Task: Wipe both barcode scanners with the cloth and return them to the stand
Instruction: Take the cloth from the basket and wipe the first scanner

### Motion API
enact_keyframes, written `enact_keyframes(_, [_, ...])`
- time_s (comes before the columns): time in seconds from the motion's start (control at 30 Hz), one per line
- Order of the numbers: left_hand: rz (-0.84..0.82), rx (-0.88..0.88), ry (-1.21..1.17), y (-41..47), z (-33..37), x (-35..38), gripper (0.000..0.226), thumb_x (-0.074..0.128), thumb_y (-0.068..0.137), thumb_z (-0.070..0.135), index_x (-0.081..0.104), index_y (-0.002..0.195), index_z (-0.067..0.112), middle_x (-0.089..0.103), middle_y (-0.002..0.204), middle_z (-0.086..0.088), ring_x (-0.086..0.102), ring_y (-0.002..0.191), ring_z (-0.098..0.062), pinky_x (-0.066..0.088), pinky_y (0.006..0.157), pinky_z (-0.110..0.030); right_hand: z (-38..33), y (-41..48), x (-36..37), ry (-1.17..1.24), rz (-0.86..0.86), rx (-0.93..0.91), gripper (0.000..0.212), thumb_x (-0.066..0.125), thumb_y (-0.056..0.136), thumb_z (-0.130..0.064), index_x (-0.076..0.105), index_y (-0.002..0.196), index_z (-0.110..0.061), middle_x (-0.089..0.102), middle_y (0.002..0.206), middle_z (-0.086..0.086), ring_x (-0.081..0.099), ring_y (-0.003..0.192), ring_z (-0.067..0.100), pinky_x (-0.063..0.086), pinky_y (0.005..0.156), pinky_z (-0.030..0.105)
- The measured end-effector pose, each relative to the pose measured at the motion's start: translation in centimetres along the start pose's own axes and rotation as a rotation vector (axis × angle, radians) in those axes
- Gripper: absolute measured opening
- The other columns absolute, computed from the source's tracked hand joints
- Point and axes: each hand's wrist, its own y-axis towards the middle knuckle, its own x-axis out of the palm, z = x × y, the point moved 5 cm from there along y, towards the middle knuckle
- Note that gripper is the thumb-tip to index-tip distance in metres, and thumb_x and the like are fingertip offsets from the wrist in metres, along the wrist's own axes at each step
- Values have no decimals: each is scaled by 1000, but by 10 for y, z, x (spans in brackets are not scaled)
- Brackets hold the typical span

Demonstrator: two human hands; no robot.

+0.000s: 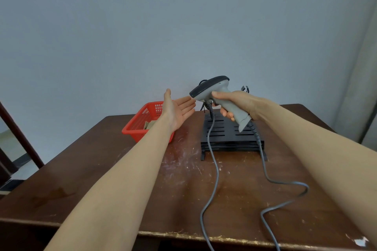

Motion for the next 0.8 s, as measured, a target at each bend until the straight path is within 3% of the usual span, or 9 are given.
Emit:
enact_keyframes(0.13, [135, 88, 170, 3, 13, -18, 69, 23, 97, 54, 55, 121, -3, 64, 116, -20, 60, 111, -30, 48, 97, -38, -9, 9, 9, 59, 70, -38, 45, 62, 84, -52, 59, 90, -7, 59, 56, 5, 49, 38, 9, 43, 40, 18])
enact_keyframes(0.3, [420, 198, 730, 10, 34, -54, 37, 38, 96, 29, 64, 103, 4, 68, 100, -10, 64, 98, -26, 50, 93, -40, -17, 29, 31, 134, 115, -47, 44, 65, 83, -48, 57, 96, -6, 58, 58, 7, 49, 41, 11, 44, 40, 19])
enact_keyframes(0.4, [493, 205, 1126, 9, 40, -65, 27, 40, 95, 13, 65, 101, 4, 67, 102, -12, 63, 93, -27, 46, 77, -30, -17, 43, 43, 171, 137, -32, 47, 67, 82, -46, 56, 99, -4, 57, 61, 10, 48, 39, 11, 43, 40, 19])
enact_keyframes(0.5, [483, 122, 1357, 18, 36, -78, 29, 45, 93, 9, 62, 115, 1, 64, 116, -14, 59, 104, -28, 41, 75, -30, -13, 59, 53, 171, 147, -13, 54, 69, 80, -48, 56, 104, -2, 58, 61, 11, 50, 40, 12, 44, 40, 20])
enact_keyframes(0.6, [439, 40, 1545, 26, 32, -85, 30, 50, 94, 16, 57, 117, -1, 61, 120, -17, 57, 110, -31, 42, 77, -32, -10, 72, 61, 191, 156, 0, 48, 69, 81, -46, 55, 97, -4, 59, 61, 11, 51, 41, 13, 44, 41, 21])
enact_keyframes(0.7, [405, -32, 1672, 36, 28, -93, 35, 46, 96, 21, 53, 120, -3, 59, 123, -19, 55, 113, -32, 44, 86, -35, -6, 82, 67, 190, 141, 15, 40, 67, 83, -44, 53, 84, -6, 56, 60, 10, 49, 41, 12, 43, 41, 20])
enact_keyframes(0.8, [394, -123, 1731, 49, 25, -101, 41, 44, 97, 27, 51, 125, -2, 55, 129, -21, 52, 117, -34, 45, 95, -39, -2, 91, 72, 167, 115, 48, 41, 67, 83, -45, 55, 85, -5, 55, 58, 9, 48, 39, 11, 42, 40, 18])
